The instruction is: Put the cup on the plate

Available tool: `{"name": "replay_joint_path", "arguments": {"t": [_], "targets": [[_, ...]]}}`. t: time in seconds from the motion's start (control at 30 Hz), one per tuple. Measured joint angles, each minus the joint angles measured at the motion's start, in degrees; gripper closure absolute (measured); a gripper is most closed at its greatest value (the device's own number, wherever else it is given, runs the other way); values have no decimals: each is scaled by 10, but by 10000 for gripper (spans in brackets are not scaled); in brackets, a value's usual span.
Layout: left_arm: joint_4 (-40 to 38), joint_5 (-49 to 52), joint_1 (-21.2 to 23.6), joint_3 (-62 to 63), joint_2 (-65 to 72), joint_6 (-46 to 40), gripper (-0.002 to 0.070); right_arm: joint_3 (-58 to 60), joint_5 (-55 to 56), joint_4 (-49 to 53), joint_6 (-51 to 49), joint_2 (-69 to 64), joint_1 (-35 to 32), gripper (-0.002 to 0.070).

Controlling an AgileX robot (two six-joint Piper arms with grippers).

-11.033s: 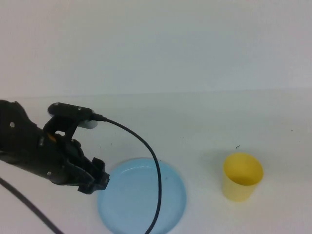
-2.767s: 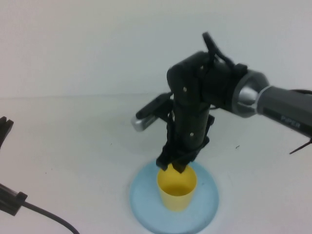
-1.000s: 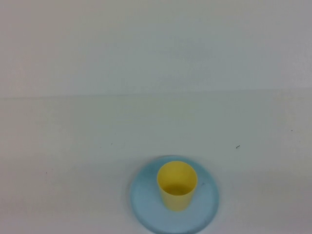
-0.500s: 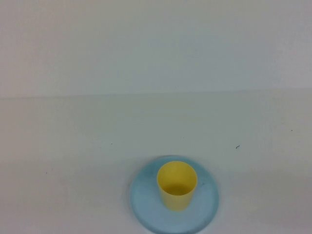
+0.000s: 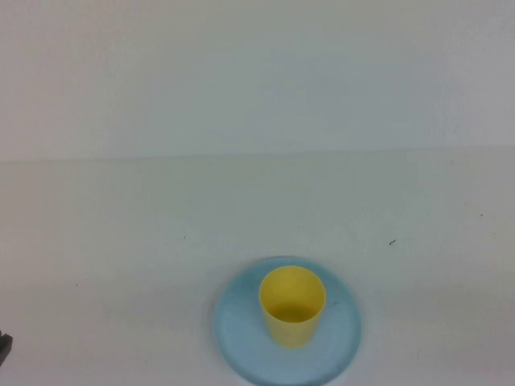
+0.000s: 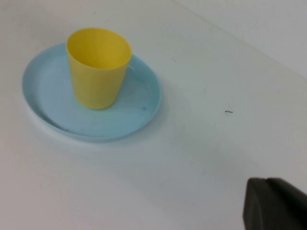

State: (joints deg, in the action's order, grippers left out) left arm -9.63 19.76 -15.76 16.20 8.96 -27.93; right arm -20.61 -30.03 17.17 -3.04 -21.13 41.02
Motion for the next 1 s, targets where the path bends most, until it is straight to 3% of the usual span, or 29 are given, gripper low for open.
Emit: {"name": "replay_joint_path", "arguments": {"t": [0.43, 0.7, 0.8, 0.93, 1.0], "targets": [[8, 116, 0, -17, -4, -3, 675, 0, 0, 0, 0, 0, 0, 675], [9, 111, 1, -27, -31, -3, 675, 0, 0, 0, 0, 0, 0, 675], [13, 56, 2, -62, -39, -9, 675, 0, 0, 0, 0, 0, 0, 675], [-2, -129, 30, -127, -53, 4, 675, 0, 0, 0, 0, 0, 0, 675], [-2, -176, 53, -149, -60, 34, 675, 0, 0, 0, 0, 0, 0, 675]]}}
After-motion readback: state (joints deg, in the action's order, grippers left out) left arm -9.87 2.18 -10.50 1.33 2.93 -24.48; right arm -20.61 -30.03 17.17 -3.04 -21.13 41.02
